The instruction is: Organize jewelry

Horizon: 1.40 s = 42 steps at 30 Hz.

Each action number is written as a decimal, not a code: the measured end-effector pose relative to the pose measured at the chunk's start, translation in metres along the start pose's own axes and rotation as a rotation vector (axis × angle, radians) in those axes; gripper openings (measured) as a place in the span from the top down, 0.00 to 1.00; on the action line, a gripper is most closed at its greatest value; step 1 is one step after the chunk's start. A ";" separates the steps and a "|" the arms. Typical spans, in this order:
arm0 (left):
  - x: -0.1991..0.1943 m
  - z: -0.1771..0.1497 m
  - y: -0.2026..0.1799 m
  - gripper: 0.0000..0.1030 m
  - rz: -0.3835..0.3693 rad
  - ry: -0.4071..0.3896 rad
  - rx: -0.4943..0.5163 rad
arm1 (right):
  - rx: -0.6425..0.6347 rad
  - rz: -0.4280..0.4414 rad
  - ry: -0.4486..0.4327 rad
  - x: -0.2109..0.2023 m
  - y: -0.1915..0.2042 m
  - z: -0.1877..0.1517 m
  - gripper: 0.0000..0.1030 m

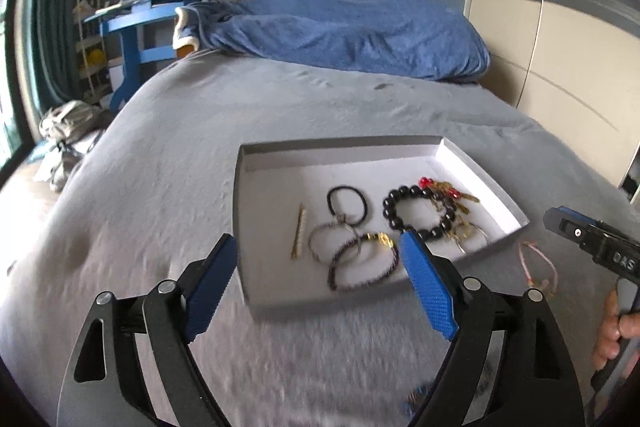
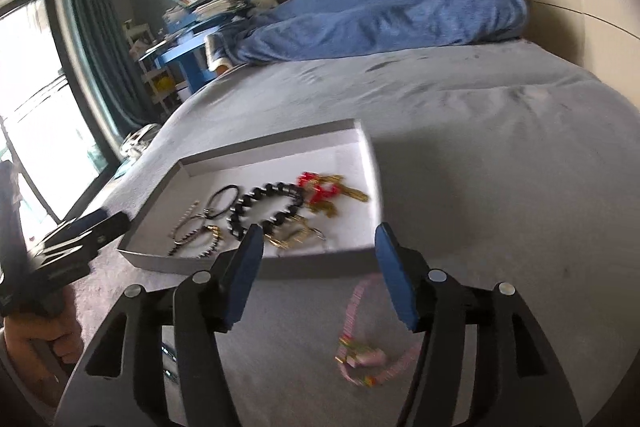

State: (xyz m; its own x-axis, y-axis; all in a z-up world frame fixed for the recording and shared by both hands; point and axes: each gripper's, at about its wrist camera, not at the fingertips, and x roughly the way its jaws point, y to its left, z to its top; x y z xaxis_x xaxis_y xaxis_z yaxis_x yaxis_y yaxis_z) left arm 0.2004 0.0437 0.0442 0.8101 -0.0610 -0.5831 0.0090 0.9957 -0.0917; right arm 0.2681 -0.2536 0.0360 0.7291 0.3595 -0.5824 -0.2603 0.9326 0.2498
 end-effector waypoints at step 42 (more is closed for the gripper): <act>-0.010 -0.088 -0.032 0.93 -0.161 0.152 0.120 | 0.134 -0.088 0.059 -0.010 -0.047 -0.049 0.36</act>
State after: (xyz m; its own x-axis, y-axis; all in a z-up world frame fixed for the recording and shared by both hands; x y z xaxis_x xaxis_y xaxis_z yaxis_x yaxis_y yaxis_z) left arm 0.1401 0.0059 -0.0177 0.6953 -0.2204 -0.6840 0.2076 0.9728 -0.1024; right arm 0.2420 -0.2992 -0.0084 0.7058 0.2814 -0.6501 -0.1077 0.9497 0.2941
